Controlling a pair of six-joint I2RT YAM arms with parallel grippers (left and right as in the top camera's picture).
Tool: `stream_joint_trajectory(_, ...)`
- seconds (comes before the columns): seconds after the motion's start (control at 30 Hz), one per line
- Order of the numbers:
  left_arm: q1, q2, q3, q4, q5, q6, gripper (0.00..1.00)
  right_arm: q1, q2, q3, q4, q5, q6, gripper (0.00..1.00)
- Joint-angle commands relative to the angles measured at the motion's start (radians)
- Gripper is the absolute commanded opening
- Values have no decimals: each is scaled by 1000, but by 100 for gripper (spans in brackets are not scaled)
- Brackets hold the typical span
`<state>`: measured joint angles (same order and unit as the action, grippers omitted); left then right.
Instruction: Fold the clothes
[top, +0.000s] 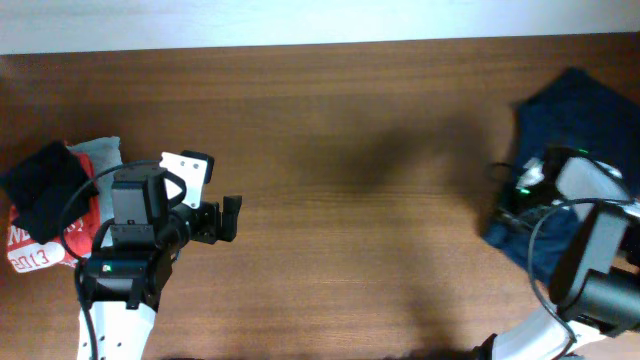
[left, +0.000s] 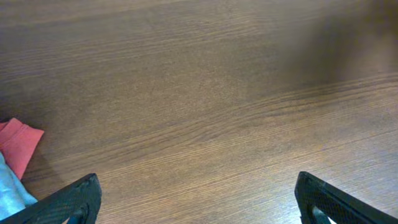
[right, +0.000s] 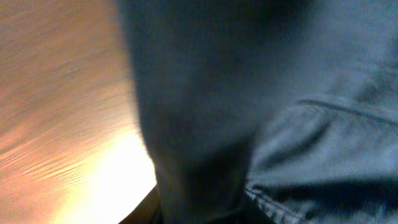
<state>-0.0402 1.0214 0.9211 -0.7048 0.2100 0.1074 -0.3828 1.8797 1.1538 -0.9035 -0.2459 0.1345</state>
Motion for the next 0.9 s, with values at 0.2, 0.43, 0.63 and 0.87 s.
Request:
stream_joint_trajectory(0.2,-4,0,18,12,11,-9,99,558,23,147,110,-418,-57,43)
stream_joint_trajectory(0.43,-5,0,18,16,126,-10,99,645,9,611,-232,-103,-182,72)
stream_joint_trajectory(0.63,-37,34,18,54,246,-58,99,460,-108,770,-377,56,-144,75)
stream_joint_trajectory(0.87,-261,275,18,175,247,-167,99,181,-203,770,-508,48,-145,99)
